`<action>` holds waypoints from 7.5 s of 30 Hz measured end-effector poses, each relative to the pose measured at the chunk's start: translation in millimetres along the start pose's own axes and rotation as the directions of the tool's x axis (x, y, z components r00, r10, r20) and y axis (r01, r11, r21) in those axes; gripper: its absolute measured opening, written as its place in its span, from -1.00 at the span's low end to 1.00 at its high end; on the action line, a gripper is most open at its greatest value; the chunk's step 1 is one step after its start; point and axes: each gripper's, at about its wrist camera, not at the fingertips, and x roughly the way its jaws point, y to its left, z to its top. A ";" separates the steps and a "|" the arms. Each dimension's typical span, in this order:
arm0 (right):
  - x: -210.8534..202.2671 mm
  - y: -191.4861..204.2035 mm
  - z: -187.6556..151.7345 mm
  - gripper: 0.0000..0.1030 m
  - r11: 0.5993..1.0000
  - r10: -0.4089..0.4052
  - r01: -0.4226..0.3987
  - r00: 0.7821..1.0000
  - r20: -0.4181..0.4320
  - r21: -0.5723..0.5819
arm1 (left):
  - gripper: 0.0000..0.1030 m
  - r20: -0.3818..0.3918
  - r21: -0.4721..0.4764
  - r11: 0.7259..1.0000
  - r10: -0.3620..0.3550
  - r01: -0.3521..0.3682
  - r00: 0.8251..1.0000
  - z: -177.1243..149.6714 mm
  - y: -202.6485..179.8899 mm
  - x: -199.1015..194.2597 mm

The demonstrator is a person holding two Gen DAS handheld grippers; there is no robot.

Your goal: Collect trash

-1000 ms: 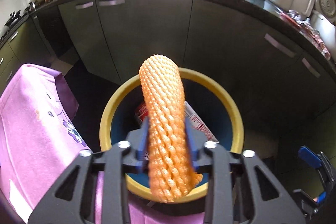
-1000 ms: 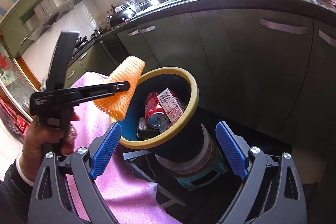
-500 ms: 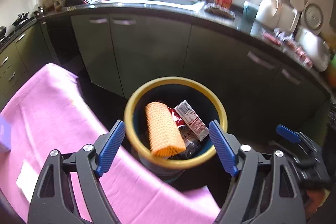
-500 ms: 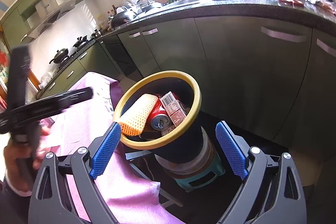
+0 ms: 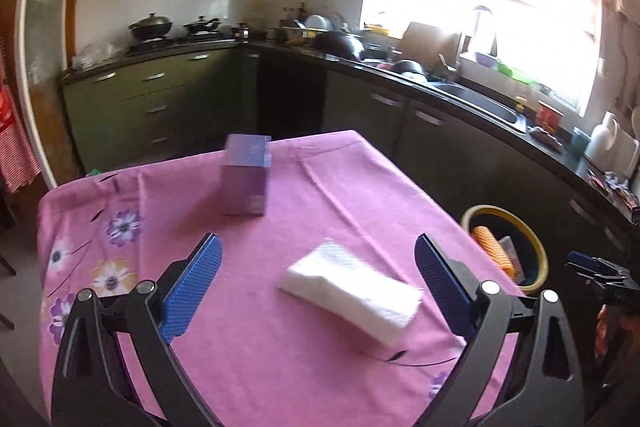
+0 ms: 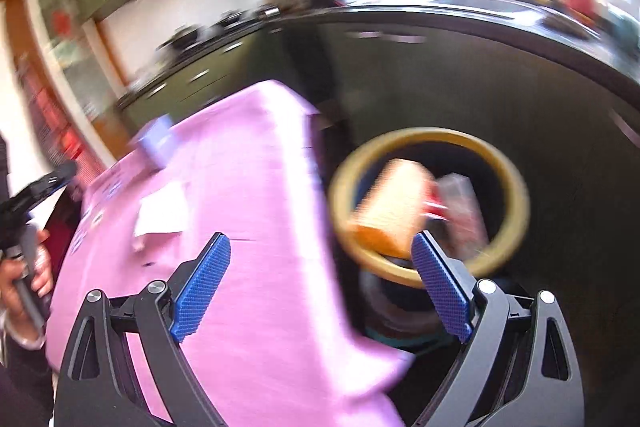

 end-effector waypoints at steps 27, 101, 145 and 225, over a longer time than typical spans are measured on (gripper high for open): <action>196.5 201.7 19.7 0.35 0.861 0.072 -0.265 0.908 -0.413 -0.433 | 0.80 -0.016 -0.133 0.980 0.144 -0.145 0.989 -28.1 94.3 15.6; -6.1 -22.7 -11.3 0.52 0.984 -0.150 0.146 0.988 0.034 0.103 | 0.87 -0.173 -0.045 0.986 0.152 -0.162 0.973 47.9 28.2 164.0; -23.0 -23.8 -5.4 0.54 0.984 -0.146 0.138 0.987 0.070 0.110 | -0.01 -0.136 -0.053 0.998 0.020 -0.027 0.991 44.0 11.7 80.0; -118.7 56.7 -46.4 0.91 0.987 -0.081 0.107 0.977 0.198 -0.123 | 0.87 0.036 -0.147 0.956 0.264 -0.256 0.964 -92.6 14.6 -186.5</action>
